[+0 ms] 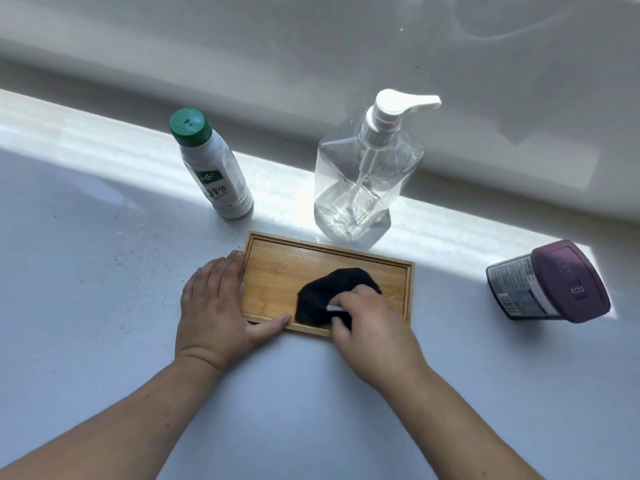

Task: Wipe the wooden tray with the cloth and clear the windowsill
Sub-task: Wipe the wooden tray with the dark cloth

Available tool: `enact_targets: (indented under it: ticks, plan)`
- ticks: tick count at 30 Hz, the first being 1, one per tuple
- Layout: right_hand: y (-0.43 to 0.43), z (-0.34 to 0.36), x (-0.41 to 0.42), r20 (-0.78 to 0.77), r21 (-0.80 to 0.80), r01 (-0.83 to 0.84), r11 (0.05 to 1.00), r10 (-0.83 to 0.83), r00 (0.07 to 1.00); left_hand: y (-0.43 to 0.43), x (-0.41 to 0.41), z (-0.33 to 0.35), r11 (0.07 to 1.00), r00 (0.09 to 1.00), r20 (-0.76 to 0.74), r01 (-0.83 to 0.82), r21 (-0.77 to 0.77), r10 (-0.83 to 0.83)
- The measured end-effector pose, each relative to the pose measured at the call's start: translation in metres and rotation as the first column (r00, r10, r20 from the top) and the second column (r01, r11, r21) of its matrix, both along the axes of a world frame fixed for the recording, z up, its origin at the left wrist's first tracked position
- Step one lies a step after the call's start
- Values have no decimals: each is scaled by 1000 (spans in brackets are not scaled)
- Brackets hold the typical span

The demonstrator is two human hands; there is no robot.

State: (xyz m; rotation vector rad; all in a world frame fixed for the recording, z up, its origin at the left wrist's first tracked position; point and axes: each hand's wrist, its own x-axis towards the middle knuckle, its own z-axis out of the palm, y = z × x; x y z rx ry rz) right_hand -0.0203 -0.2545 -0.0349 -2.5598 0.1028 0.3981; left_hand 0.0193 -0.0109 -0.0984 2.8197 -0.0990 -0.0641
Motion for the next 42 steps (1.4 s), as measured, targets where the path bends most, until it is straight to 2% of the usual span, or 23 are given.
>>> enact_targets:
  ticks: [3,5,8,13,19,22,25,27,32,36,37,40,42]
  plan:
    - [-33,1,9,-19,-13,223,975,-224,975,2,-1,0,1000,1000,6,8,-3,-8]
    - [-22,-1,21,-16,-27,294,955,-295,955,2,-1,0,1000,1000,10,11,-4,-11]
    - [30,-3,40,33,-23,202,979,-201,979,1,-1,3,1000,1000,6,8,-11,-8]
    - [110,-2,70,87,6,-69,998,68,994,1,-1,5,997,1000,-15,-5,-73,4]
    - [98,3,61,-26,-22,-337,941,337,941,-1,-1,10,994,1000,-6,-11,-109,11]
    - [99,3,65,-44,16,-275,961,276,960,1,-1,10,993,1000,-25,-8,-115,5]
    - [110,2,70,75,-8,-159,987,159,984,1,0,10,991,1000,-26,-14,-130,10]
    - [114,0,62,100,-20,-200,980,201,974,2,0,9,991,1000,-17,-21,-132,19]
    - [91,2,67,8,-11,-339,941,339,941,0,-2,8,992,1000,16,-5,-124,7]
    - [67,0,91,114,-73,-110,991,118,987,0,-1,6,999,1000,-5,1,-54,-1]
    - [71,-1,85,143,-103,-118,988,132,981,0,-1,5,998,1000,-1,3,-59,-3]
    - [96,-1,49,112,-70,-367,928,373,921,0,-2,6,995,1000,6,-16,-102,17]
    - [87,-2,55,95,-49,-336,941,339,936,1,-1,6,995,1000,-5,-21,-95,21]
